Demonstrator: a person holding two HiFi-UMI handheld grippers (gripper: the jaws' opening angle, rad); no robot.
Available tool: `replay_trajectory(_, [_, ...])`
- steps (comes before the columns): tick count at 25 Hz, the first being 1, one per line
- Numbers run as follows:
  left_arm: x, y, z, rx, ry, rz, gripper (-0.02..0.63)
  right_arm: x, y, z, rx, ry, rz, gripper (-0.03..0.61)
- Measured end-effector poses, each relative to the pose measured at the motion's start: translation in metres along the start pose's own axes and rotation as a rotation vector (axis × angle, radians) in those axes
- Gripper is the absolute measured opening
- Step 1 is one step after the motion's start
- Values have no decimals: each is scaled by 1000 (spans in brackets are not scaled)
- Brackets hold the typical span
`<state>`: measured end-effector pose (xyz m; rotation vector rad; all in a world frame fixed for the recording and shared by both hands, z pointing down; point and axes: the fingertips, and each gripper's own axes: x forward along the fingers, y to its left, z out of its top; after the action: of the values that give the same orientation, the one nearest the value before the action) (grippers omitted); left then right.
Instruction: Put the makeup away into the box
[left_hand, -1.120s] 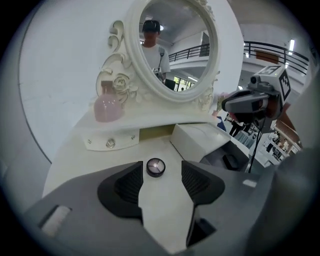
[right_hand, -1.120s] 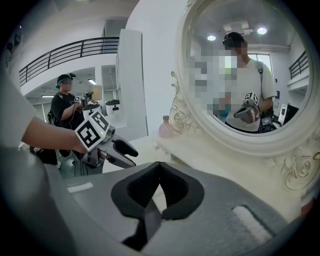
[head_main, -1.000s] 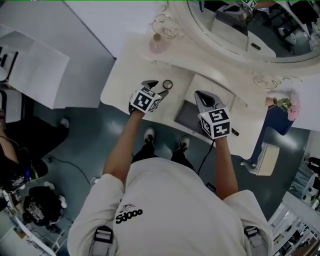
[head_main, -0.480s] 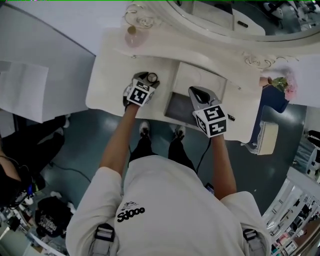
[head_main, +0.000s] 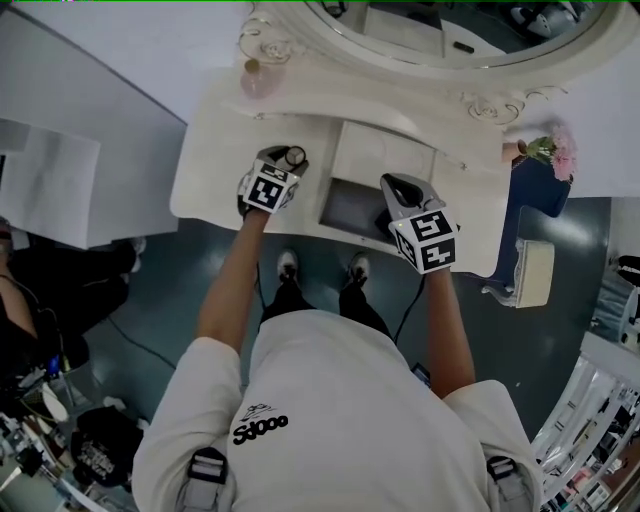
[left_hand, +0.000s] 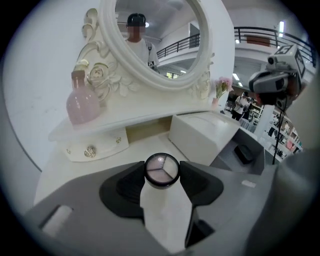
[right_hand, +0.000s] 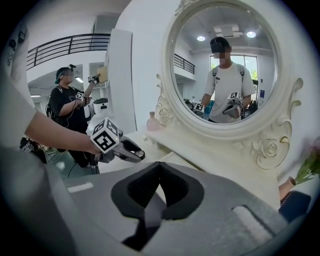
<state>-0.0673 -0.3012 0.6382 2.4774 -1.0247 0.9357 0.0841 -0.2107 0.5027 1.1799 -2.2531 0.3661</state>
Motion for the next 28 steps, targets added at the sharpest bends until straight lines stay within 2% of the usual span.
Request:
replay_trajectory(3, [-26, -21, 32, 2, -68, -51, 238, -14, 0, -1, 4, -26, -14, 3])
replay_trajectory(6, [-45, -58, 59, 58, -108, -145, 238, -29, 1, -1, 13, -54, -28, 3])
replay_trajectory(11, [-49, -122, 78, 190, -83, -274, 238, -49, -6, -9, 30, -73, -61, 3])
replay_trajectory(14, [-39, -158, 73, 253, -28, -332, 238, -64, -17, -20, 51, -78, -90, 3])
replay_trajectory(20, [-9, -208, 43, 322, 121, -442, 238, -87, -38, -48, 114, -76, -143, 3])
replay_trajectory(26, [25, -224, -11, 350, 333, -468, 238, -105, -52, -80, 182, -62, -171, 3])
replay_trajectory(28, [34, -227, -23, 395, 383, -463, 238, -110, -53, -92, 212, -55, -176, 3])
